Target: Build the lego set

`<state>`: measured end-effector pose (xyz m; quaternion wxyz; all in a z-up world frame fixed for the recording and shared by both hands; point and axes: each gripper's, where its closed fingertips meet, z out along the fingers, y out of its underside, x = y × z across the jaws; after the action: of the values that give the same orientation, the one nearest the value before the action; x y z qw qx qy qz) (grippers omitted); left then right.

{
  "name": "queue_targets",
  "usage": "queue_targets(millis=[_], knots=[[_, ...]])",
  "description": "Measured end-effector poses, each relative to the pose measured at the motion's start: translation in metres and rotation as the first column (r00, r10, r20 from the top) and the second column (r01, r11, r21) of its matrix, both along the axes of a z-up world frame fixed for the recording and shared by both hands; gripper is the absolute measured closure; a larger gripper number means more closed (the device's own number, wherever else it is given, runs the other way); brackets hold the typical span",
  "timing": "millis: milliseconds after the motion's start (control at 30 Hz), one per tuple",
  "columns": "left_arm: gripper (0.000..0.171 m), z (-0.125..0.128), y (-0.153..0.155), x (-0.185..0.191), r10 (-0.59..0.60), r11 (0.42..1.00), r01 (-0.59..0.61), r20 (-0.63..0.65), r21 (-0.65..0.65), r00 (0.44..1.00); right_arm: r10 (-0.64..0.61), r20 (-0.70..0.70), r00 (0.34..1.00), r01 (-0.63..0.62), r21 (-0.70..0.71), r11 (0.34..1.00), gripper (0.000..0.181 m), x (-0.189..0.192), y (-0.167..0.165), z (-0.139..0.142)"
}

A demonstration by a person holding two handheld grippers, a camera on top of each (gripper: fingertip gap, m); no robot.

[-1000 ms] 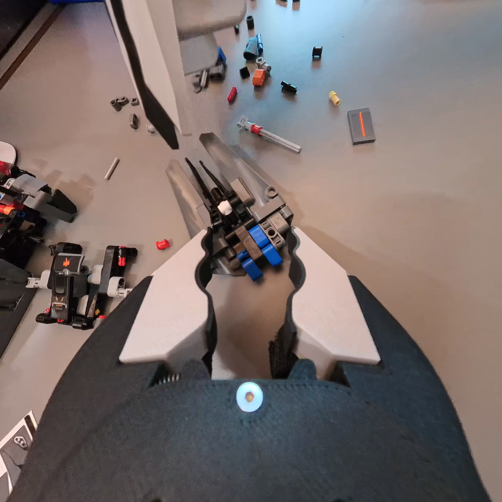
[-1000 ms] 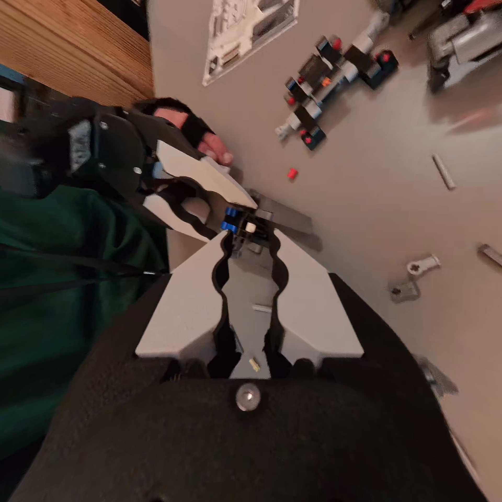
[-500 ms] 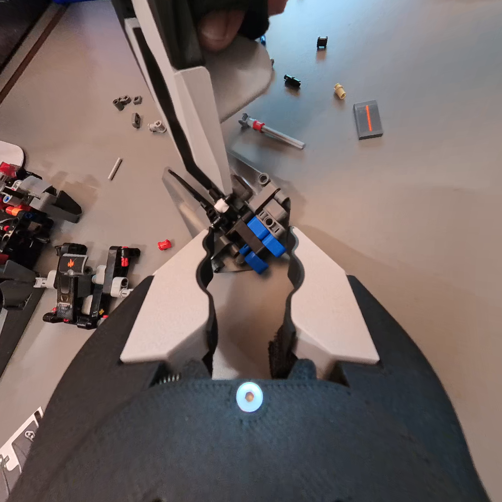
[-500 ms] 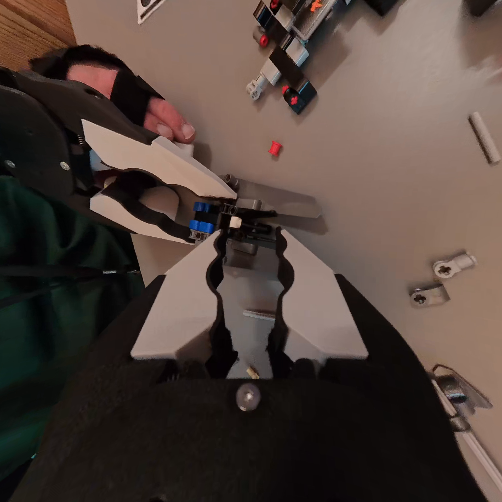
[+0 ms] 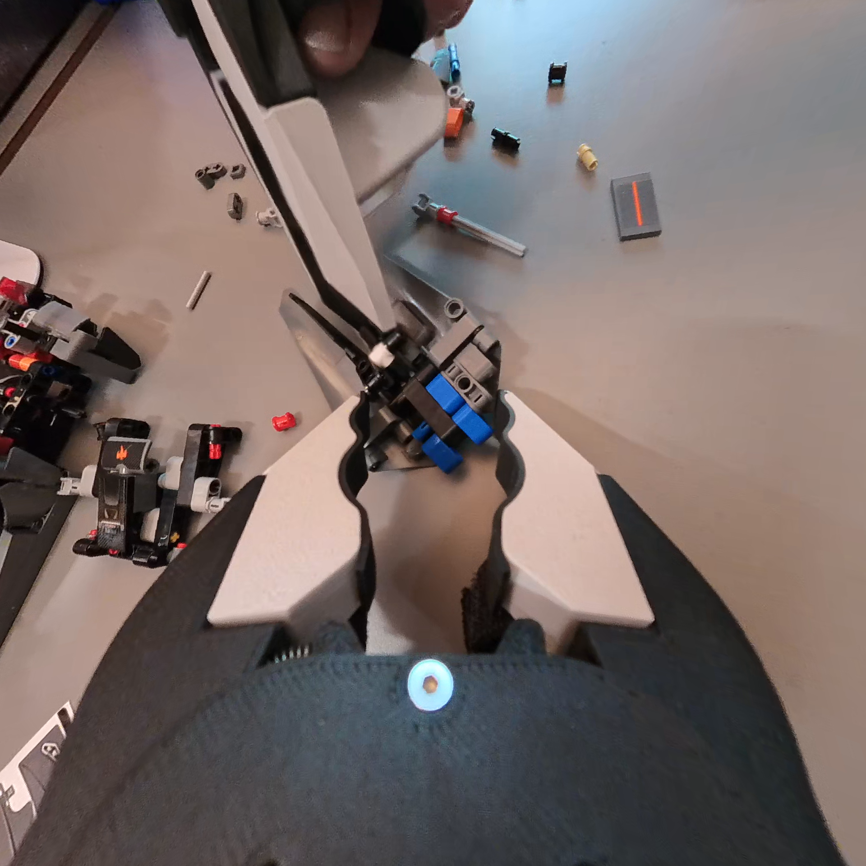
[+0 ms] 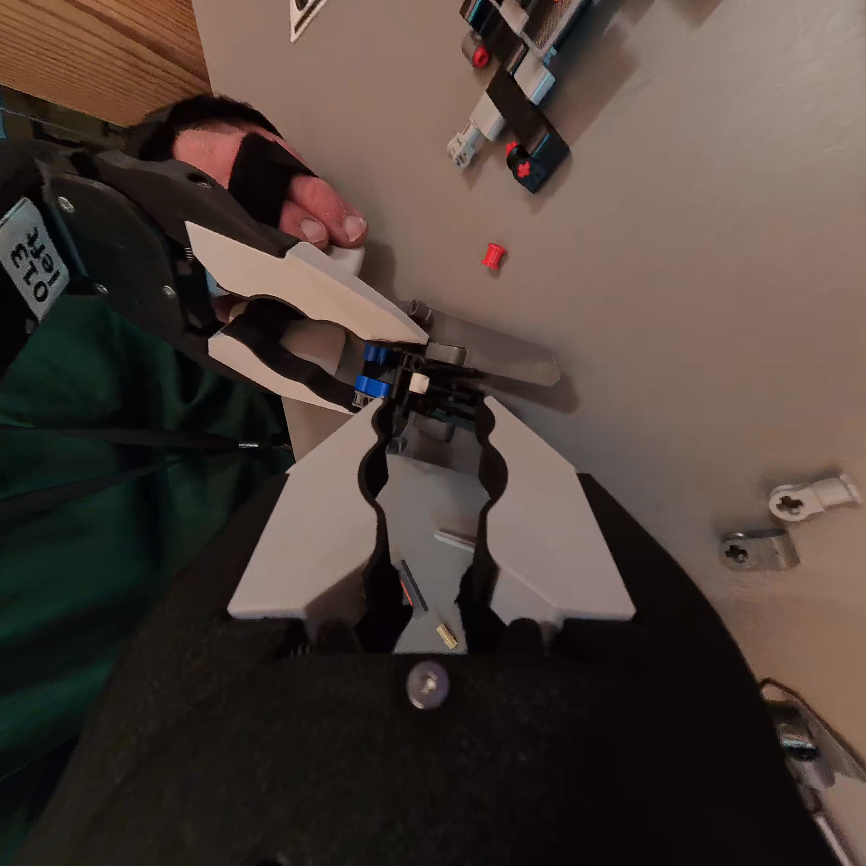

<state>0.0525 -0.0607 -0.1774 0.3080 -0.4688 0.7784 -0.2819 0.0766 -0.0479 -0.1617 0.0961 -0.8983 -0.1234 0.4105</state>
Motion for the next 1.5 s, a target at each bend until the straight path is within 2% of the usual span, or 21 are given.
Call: queue_targets(millis=[467,733,900,1000,1067,1233,1500], knots=[[0.120,0.000,0.000,0.000,-0.002,1.000,0.002,-0.003,-0.003,1.000,0.002,-0.036,0.999,0.001,0.081,0.997,0.147,-0.005,0.005,0.020],[0.119,0.000,-0.001,0.000,-0.007,1.000,0.007,0.006,0.008,1.000,0.023,0.020,1.000,-0.026,0.129,0.991,0.151,-0.008,0.005,0.029],[0.112,0.001,-0.001,0.000,-0.009,1.000,0.009,0.005,0.001,1.000,0.004,-0.015,1.000,-0.002,0.120,0.993,0.152,-0.007,0.003,0.027],[0.113,0.001,-0.002,0.000,-0.010,1.000,0.010,0.004,0.000,1.000,-0.034,-0.040,0.999,0.040,0.167,0.985,0.150,-0.003,0.008,0.036],[0.115,0.001,-0.002,0.000,-0.011,1.000,0.011,0.006,0.004,1.000,-0.073,0.008,0.997,0.070,0.204,0.976,0.149,0.005,0.009,0.039],[0.115,0.001,-0.003,0.000,-0.018,1.000,0.017,0.012,0.014,1.000,-0.068,0.142,0.987,0.032,0.245,0.969,0.155,0.003,-0.014,0.034],[0.116,0.002,-0.004,0.001,-0.025,0.999,0.024,0.033,0.049,0.999,-0.079,0.235,0.969,0.011,0.276,0.961,0.149,-0.004,-0.016,0.019]])
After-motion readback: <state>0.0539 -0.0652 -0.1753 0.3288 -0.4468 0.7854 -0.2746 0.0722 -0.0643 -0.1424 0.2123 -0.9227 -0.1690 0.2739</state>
